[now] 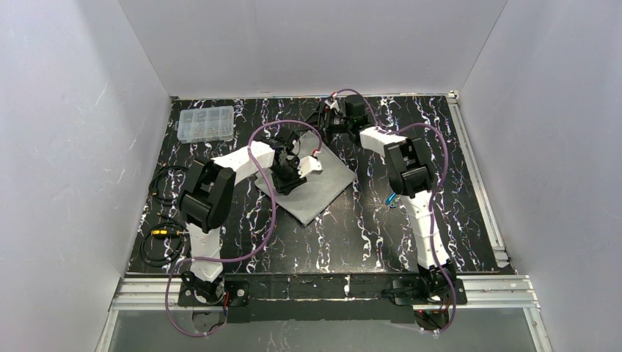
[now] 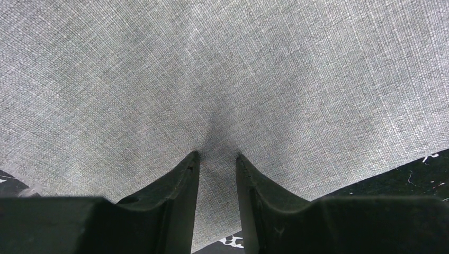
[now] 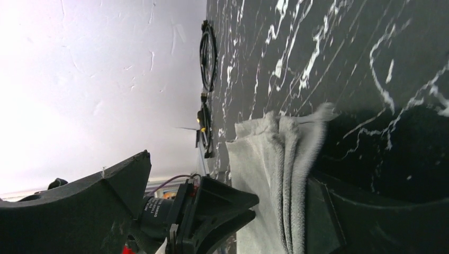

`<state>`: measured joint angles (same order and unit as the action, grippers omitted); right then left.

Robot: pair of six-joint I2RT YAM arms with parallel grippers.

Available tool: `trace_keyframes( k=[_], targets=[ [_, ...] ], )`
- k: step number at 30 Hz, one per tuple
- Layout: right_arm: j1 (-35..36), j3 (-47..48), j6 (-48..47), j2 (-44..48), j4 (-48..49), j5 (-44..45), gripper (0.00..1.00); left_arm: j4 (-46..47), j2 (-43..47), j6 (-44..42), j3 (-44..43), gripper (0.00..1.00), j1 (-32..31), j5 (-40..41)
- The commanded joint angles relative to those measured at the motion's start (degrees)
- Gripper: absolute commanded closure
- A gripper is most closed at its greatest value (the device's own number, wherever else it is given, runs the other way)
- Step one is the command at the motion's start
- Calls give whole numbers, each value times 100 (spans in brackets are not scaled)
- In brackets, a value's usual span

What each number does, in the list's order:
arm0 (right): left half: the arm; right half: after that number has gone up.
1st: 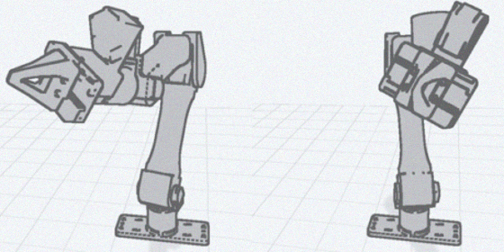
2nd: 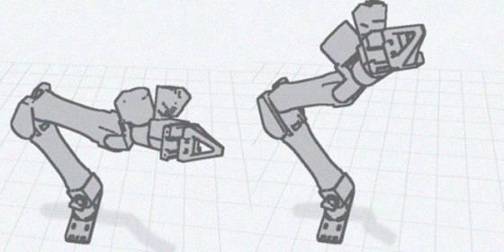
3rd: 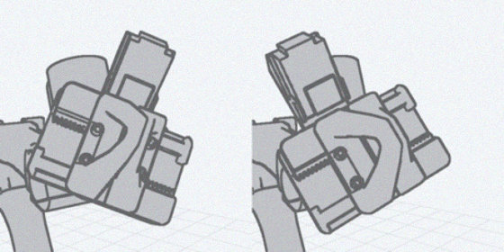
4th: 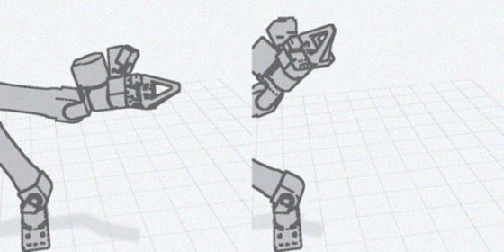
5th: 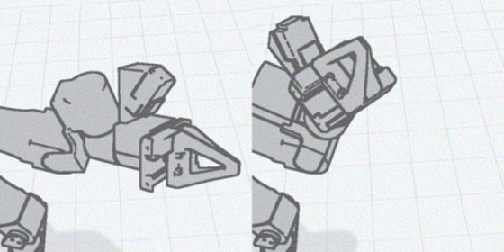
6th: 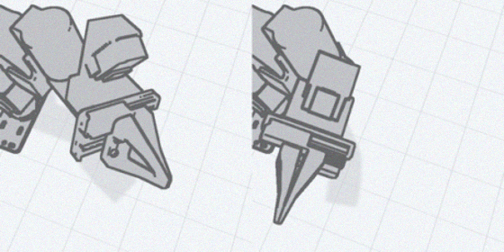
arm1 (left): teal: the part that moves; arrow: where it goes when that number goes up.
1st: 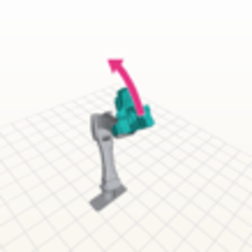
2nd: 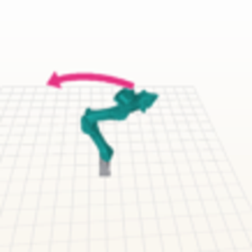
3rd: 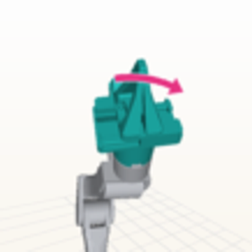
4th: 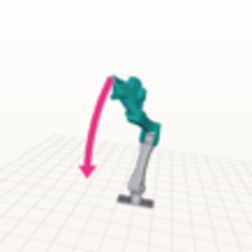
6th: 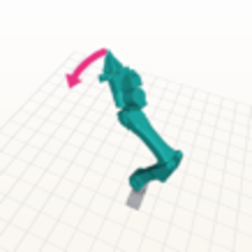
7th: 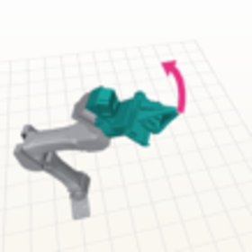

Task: Fold the napkin into a case and place the utensils inside
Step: Smooth out the square-folded napkin at the center of the board.

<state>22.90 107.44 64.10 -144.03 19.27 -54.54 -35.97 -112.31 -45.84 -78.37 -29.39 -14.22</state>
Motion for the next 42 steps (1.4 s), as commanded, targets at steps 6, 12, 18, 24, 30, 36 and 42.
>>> trace_keyframes(
  k=[6, 12, 18, 24, 30, 36, 42],
  targets=[
    [-222, 1475, -3067, -99, -2882, 1472, 1, -248, -94, -77, -99, 71, -58, -45],
    [-201, 1253, -4122, 525, -3774, 2869, 1, -396, -71, 521, -798, 69, 135, -305],
    [90, 850, -4868, 935, -3854, 3061, 8, -868, -189, 1697, -2176, 68, 933, -1315],
    [455, 936, -5242, 741, -3965, 3278, 16, -1021, -390, 2256, -2655, 66, 1652, -1669],
    [683, 995, -5455, 687, -3841, 3866, 21, -870, -401, 2392, -2387, 64, 1817, -1663],
    [709, 839, -5415, 732, -3386, 4037, 25, -787, -353, 2369, -2189, 64, 1841, -1736],
    [710, 882, -5390, 595, -3393, 3971, 36, -782, -318, 2259, -2066, 65, 1841, -1695]
  ],
)
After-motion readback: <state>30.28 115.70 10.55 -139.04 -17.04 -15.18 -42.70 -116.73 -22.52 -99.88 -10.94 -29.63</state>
